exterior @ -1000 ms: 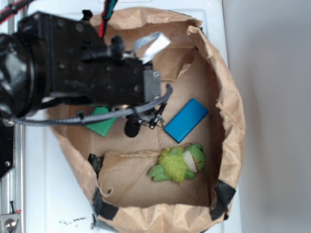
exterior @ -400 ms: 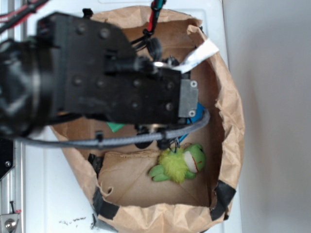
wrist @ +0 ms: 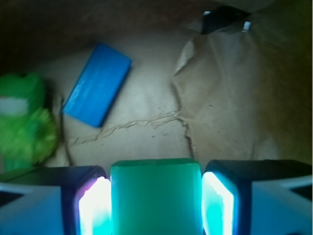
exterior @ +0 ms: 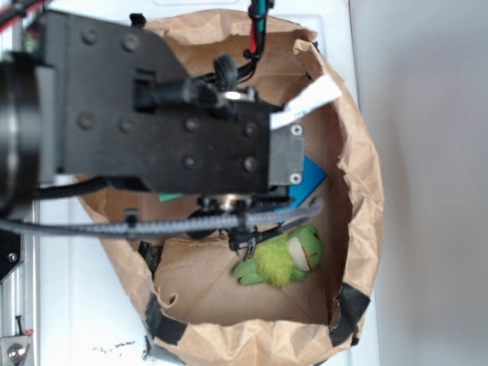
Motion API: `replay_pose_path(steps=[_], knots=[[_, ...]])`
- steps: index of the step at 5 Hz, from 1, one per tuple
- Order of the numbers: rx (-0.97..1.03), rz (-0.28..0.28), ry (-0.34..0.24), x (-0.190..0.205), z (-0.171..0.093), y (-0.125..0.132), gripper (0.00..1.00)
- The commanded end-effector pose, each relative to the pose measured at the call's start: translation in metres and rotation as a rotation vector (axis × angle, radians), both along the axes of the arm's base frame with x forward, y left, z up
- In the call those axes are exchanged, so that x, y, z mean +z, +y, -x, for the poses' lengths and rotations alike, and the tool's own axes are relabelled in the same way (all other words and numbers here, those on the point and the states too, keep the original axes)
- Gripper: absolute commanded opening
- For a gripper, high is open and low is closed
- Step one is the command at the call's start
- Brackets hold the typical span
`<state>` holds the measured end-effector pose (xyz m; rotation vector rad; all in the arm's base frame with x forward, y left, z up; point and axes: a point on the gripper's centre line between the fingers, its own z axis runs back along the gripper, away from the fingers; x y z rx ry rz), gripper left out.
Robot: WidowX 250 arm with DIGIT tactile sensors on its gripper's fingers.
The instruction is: Grab the green block.
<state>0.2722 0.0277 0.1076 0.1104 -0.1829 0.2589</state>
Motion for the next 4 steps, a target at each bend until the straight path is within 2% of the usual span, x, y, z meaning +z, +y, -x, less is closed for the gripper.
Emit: replay_pose_path(steps=[1, 2, 4], knots=[[-0.053, 0.028, -0.066, 0.054, 0.001, 0.009, 0.00], [-0.062, 0.064, -0.069, 0.070, 0.002, 0.012, 0.00], [-0.046, 0.068, -0.103, 0.071, 0.009, 0.007, 0.00]])
